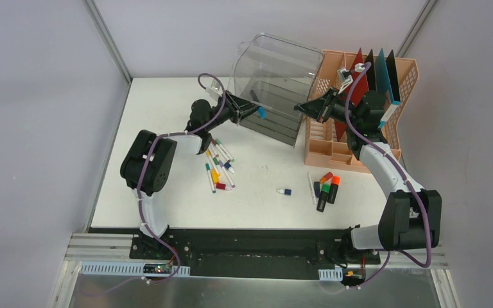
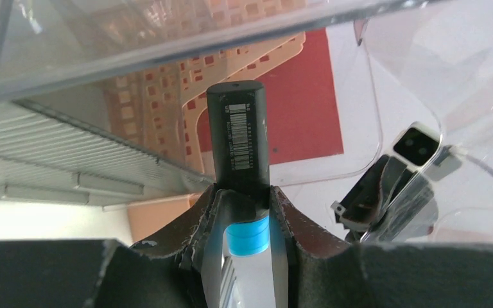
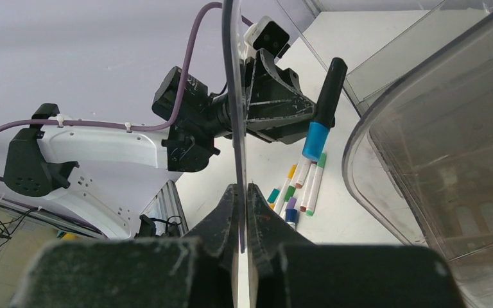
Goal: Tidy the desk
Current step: Pick up the stationery from the center of the board, then place the stationery in the storage box.
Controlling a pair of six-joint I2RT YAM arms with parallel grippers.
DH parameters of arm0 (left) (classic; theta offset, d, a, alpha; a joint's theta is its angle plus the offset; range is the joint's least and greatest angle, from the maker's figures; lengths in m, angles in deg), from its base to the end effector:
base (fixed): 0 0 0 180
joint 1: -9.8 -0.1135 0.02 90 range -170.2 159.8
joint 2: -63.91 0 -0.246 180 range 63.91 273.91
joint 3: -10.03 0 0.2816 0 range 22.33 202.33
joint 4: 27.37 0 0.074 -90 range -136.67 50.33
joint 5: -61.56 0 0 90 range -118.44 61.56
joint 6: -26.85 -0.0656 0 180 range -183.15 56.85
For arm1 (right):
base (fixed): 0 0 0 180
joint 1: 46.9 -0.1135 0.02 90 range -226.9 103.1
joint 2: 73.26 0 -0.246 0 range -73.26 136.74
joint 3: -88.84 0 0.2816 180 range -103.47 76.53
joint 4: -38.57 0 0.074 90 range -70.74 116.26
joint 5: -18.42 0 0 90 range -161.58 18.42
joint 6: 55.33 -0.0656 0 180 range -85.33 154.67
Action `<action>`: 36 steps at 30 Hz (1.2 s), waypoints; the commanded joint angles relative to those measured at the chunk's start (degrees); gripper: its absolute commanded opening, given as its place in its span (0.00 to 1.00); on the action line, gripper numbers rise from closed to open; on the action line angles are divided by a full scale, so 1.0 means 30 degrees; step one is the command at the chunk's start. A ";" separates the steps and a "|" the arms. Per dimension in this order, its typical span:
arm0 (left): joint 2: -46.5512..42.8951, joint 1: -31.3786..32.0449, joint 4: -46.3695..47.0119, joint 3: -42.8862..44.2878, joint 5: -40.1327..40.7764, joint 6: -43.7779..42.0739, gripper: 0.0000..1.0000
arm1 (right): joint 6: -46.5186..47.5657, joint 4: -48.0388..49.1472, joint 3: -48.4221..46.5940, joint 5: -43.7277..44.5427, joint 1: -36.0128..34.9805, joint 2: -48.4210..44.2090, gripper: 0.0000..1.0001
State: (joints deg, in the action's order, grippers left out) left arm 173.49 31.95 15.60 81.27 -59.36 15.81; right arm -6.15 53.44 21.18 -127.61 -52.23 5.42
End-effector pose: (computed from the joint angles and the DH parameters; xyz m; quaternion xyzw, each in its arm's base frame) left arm 0.4070 -0.2021 0.1811 -0.1385 0.6680 -0.6619 0.3106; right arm 0.3519 0.0875 0.3083 -0.1430 0.6788 0.5479 0.4675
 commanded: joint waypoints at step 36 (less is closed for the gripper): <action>-0.0018 0.1995 -0.9849 0.5038 0.6695 0.3444 0.42 | -0.0486 0.0815 0.0162 -0.0863 0.0123 -0.1117 0.00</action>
State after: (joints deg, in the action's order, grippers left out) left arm 173.73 37.87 -15.68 94.52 -39.01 27.35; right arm -6.21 53.73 21.64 -128.05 -52.23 4.87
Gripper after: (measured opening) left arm 0.423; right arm 0.032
